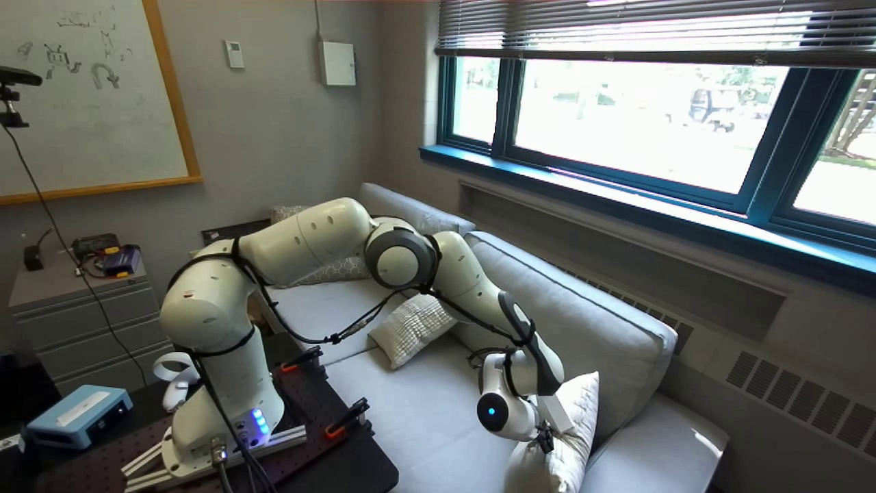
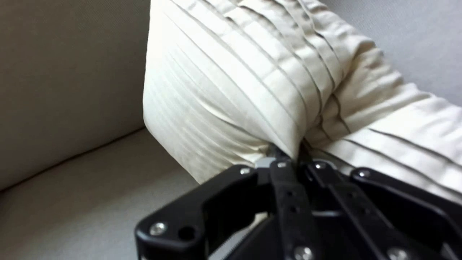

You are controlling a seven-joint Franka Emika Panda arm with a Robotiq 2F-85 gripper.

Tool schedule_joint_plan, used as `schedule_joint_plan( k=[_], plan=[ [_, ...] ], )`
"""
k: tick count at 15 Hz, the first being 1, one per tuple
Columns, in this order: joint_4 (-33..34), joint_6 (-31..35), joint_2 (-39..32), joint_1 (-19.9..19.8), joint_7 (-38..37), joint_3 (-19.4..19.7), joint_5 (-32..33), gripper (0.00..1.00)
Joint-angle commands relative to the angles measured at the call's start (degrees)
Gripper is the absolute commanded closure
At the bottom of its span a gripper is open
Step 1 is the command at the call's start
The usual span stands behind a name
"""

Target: Arrange the pillows neatly to the right

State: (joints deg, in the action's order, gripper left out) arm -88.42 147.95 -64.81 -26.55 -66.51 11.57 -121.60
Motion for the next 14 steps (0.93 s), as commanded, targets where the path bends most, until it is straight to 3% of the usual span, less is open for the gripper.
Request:
schedule_joint_plan(
  k=[1,9,14],
  plan=[
    [-0.2,-0.4,-0.5,-1.8,-1.3,-1.7,-0.4,0.99],
    [-0.5,-3.4,-2.4,-4.0,-4.8,-2.1,-1.8,0.99],
    [-12.0,-1.5,7.4,-3.2,4.9,-0.2,-14.3,0.99]
  ],
)
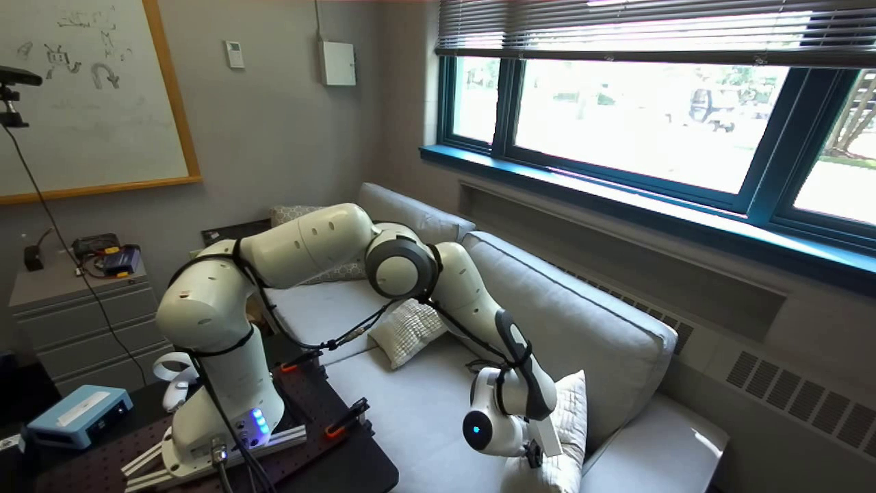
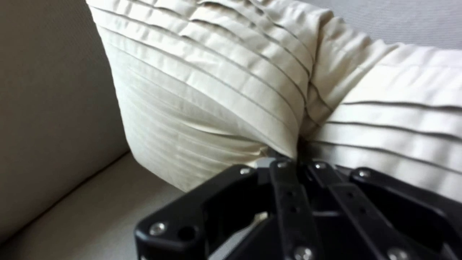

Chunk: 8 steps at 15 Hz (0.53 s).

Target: Arrange the pillows neatly to the right

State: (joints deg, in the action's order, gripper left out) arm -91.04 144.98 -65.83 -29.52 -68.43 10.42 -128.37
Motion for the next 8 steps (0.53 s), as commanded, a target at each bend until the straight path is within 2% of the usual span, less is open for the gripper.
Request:
schedule_joint_plan(
  k=[1,4,8],
  plan=[
    [-12.2,2.0,11.1,0.4,9.6,1.7,-10.9,0.99],
    [-18.4,3.8,17.5,1.6,14.7,3.4,-16.7,0.99],
    [-20.4,10.6,20.6,1.8,12.2,2.8,-14.6,0.99]
  ],
)
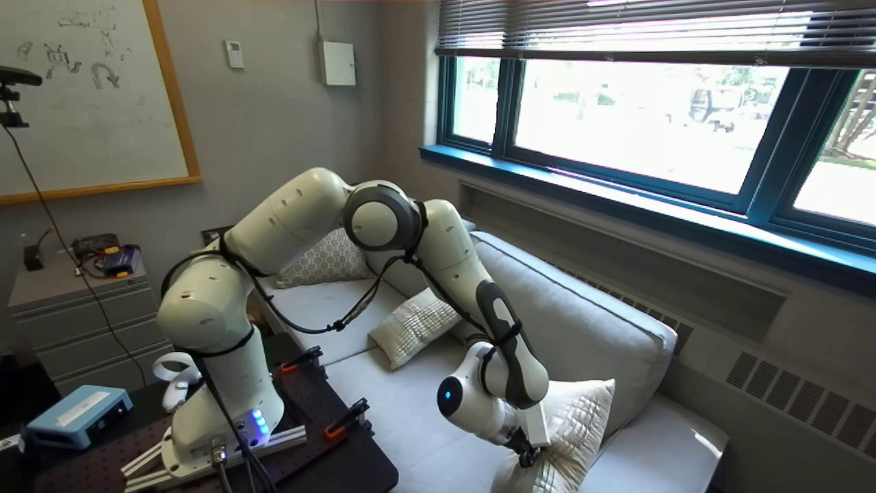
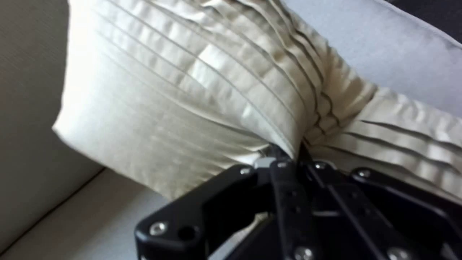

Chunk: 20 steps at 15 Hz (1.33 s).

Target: Arrange the pillows neatly to the right

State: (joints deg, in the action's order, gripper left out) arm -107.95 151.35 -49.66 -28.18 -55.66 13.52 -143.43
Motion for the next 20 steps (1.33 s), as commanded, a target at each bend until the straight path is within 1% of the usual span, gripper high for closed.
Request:
schedule_joint_plan(
  k=[1,4,6,10,13,16,18,20],
  plan=[
    [-3.9,6.6,5.4,0.6,-1.4,-0.6,1.3,0.99],
    [-3.9,14.4,7.5,1.6,-1.9,-1.3,2.4,0.99],
    [-2.8,17.7,8.2,1.8,-2.1,-2.4,3.6,0.99],
    [-0.3,20.0,9.2,2.3,-2.5,-4.4,8.0,0.99],
    [1.8,22.3,9.0,1.7,-5.0,-6.4,13.3,0.99],
    [4.9,24.6,6.8,-1.0,-11.2,-10.9,22.7,0.99],
    [6.3,25.8,5.0,-2.6,-16.7,-13.9,30.3,0.99],
    [6.9,26.2,3.3,-3.6,-22.8,-15.8,38.2,0.99]
  ],
)
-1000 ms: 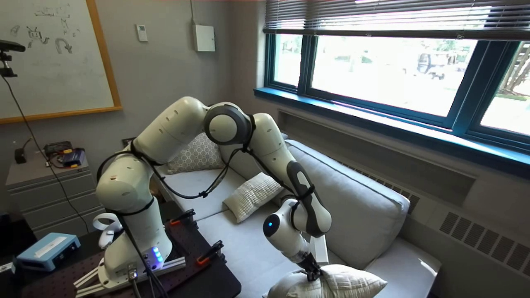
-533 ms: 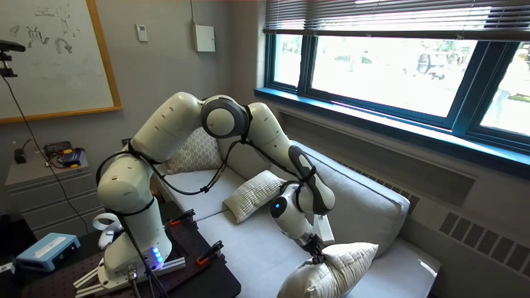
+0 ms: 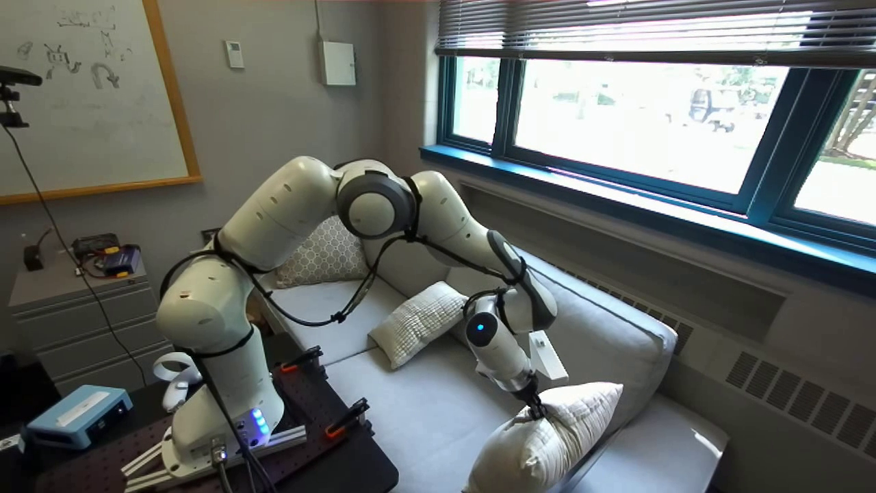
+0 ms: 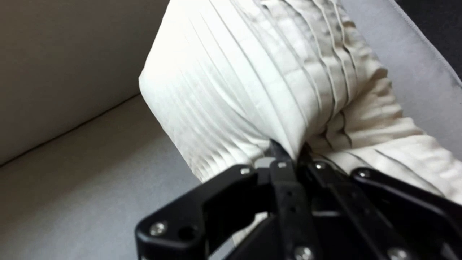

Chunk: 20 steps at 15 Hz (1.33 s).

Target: Arrange the pillows neatly to the right

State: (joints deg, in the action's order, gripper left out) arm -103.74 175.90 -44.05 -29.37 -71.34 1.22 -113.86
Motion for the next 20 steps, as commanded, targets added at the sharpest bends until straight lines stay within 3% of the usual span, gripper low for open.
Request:
schedule_joint_plan(
  k=[1,6,9,11,14,20],
  plan=[
    [3.1,1.6,-3.5,-2.6,-10.7,-4.0,12.9,0.99],
    [5.9,-3.0,-9.5,0.3,-30.8,0.0,33.0,0.99],
    [9.0,-7.5,-12.9,1.5,-39.4,3.3,39.7,0.99],
    [11.4,-11.1,-15.1,3.5,-41.5,6.6,38.9,0.99],
    [14.3,-14.3,-17.8,3.7,-43.5,8.3,38.9,0.99],
    [20.6,-19.0,-22.7,4.0,-45.9,9.2,39.6,0.99]
  ],
)
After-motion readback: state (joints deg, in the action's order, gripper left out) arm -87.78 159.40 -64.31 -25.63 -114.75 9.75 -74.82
